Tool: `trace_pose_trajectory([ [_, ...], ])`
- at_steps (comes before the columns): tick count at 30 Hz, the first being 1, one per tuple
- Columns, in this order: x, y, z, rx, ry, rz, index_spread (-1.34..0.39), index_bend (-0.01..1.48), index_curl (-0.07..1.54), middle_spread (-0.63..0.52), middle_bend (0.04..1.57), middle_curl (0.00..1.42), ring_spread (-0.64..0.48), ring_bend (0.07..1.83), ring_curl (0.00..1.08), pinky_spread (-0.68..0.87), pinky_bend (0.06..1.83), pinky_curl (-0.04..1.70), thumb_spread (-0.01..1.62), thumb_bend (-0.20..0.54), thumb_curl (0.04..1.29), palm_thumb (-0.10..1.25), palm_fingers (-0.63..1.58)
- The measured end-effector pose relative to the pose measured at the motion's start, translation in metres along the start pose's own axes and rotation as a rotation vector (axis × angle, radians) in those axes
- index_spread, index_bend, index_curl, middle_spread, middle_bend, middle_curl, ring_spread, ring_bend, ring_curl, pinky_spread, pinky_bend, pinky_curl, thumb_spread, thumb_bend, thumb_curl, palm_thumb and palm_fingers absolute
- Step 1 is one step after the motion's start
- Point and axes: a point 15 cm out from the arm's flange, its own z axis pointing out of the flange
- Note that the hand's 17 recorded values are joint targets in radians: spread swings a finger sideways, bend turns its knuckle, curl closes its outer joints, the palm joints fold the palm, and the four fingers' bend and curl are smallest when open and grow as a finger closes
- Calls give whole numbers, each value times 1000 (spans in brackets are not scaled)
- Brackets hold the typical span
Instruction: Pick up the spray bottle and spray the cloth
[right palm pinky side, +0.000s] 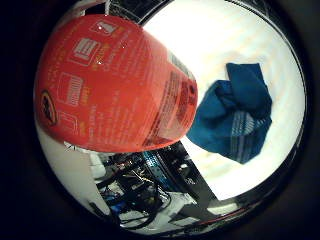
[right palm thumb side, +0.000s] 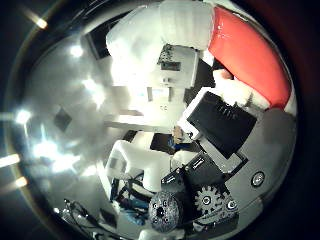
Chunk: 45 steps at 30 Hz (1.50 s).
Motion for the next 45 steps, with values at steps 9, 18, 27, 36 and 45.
trace_pose_trajectory([
  [9, 76, -15, 42, 67, -7, -12, -198, 1141, 718, -73, 1347, 612, -140, 1491, 574, -179, 992, 1342, 517, -22, 911, 1028, 1198],
  [18, 117, -31, 61, 136, 51, -21, -198, 1140, 719, -73, 1347, 612, -140, 1492, 572, -178, 994, 1339, 507, -22, 910, 1027, 1198],
  [27, 129, -39, 58, 195, 39, -16, -193, 1141, 721, -73, 1348, 614, -139, 1494, 571, -180, 986, 1340, 493, -22, 915, 1019, 1196],
  [36, 137, -38, 62, 195, 47, -24, -188, 1143, 726, -73, 1346, 613, -139, 1493, 570, -180, 993, 1340, 493, -22, 919, 1018, 1198],
  [45, 145, -37, 67, 194, 51, -16, -188, 1141, 730, -73, 1347, 613, -139, 1494, 570, -178, 995, 1338, 499, -22, 913, 1013, 1197],
])
